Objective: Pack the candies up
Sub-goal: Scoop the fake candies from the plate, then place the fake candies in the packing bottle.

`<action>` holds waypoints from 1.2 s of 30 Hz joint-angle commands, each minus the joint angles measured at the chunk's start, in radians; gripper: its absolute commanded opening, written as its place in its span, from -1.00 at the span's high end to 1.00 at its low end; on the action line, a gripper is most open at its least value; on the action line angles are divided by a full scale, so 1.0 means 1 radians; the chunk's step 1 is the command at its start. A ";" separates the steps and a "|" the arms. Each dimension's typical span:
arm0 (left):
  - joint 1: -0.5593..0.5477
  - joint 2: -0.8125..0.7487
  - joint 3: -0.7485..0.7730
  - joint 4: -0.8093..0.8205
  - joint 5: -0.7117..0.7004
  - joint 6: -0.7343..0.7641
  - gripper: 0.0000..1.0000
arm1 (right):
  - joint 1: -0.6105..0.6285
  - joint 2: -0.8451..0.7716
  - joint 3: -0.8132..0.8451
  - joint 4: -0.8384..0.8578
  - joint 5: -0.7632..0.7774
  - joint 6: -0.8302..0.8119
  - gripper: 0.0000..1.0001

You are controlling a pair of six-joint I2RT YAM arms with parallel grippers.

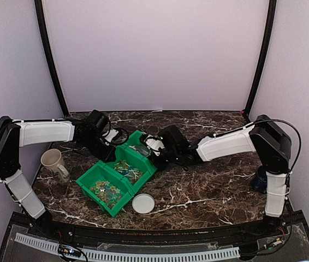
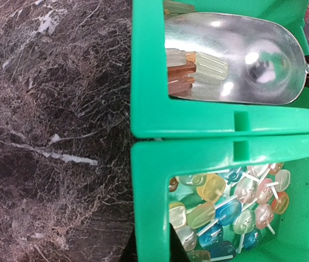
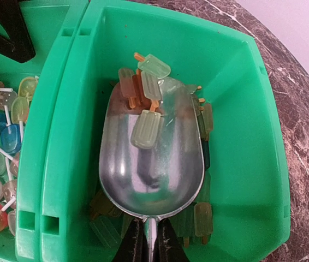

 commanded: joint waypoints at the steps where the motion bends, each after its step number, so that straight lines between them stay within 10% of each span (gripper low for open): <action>1: 0.002 -0.096 0.021 0.117 0.095 -0.010 1.00 | -0.017 -0.071 -0.085 0.160 -0.005 0.053 1.00; 20: 0.004 -0.085 0.020 0.115 0.094 -0.007 1.00 | -0.047 -0.206 -0.283 0.399 0.104 0.090 1.00; 36: 0.003 -0.088 0.021 0.113 0.090 -0.007 1.00 | -0.053 -0.426 -0.309 0.179 0.286 0.007 1.00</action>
